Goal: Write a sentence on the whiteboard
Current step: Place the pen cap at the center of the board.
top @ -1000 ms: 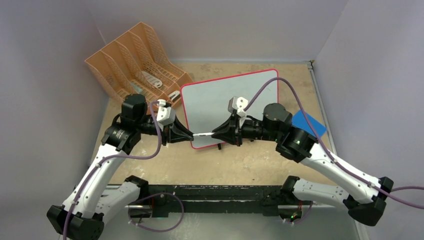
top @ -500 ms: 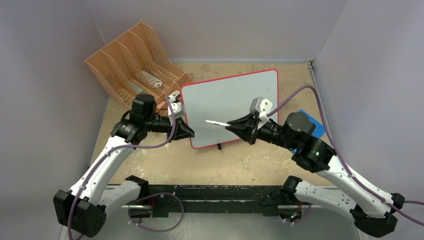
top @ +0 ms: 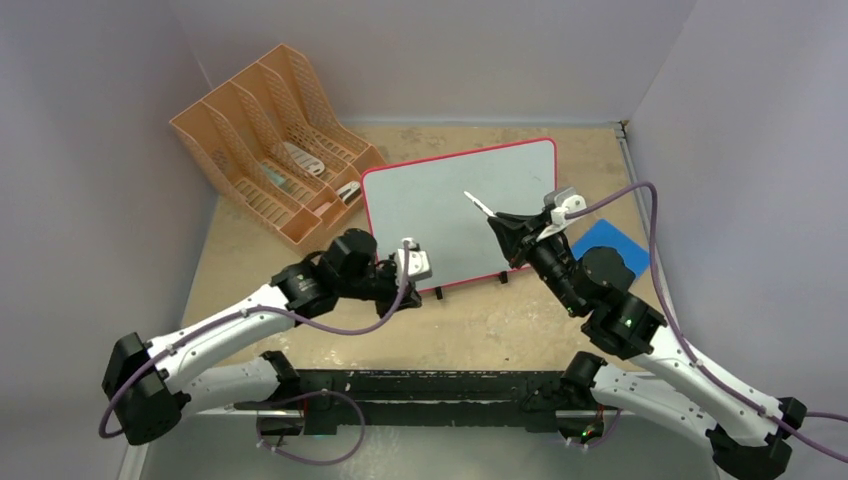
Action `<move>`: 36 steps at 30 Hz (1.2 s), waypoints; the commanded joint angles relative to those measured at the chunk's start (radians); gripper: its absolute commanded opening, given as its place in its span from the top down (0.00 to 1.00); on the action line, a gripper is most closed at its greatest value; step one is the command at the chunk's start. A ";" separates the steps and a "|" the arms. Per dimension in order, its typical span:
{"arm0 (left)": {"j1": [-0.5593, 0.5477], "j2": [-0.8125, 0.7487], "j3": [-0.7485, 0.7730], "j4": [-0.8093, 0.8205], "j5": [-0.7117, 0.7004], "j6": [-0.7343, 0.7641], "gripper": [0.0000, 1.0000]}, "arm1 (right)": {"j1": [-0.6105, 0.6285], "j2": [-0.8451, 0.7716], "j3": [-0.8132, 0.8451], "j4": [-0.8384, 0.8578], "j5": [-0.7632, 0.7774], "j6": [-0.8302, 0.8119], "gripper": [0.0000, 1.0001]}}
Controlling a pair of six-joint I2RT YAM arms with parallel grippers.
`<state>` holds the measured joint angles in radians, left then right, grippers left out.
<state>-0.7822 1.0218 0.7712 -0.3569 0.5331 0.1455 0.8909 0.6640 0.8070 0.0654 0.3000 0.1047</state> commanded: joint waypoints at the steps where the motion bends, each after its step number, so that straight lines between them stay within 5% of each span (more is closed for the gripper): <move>1: -0.149 0.069 -0.007 0.146 -0.265 -0.055 1.00 | 0.000 -0.016 -0.022 0.100 0.127 0.026 1.00; 10: -0.365 0.307 -0.090 0.423 -0.514 -0.100 1.00 | 0.000 -0.033 -0.059 0.125 0.177 0.018 1.00; 24: -0.375 0.463 -0.182 0.585 -0.515 -0.118 0.98 | 0.000 -0.025 -0.060 0.120 0.159 0.024 1.00; 36: -0.383 0.481 -0.229 0.602 -0.506 -0.138 0.78 | 0.000 0.007 -0.055 0.132 0.133 0.032 1.00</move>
<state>-1.1549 1.5070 0.5629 0.2264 0.0216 0.0330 0.8909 0.6678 0.7433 0.1318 0.4492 0.1234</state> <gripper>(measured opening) 0.181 0.146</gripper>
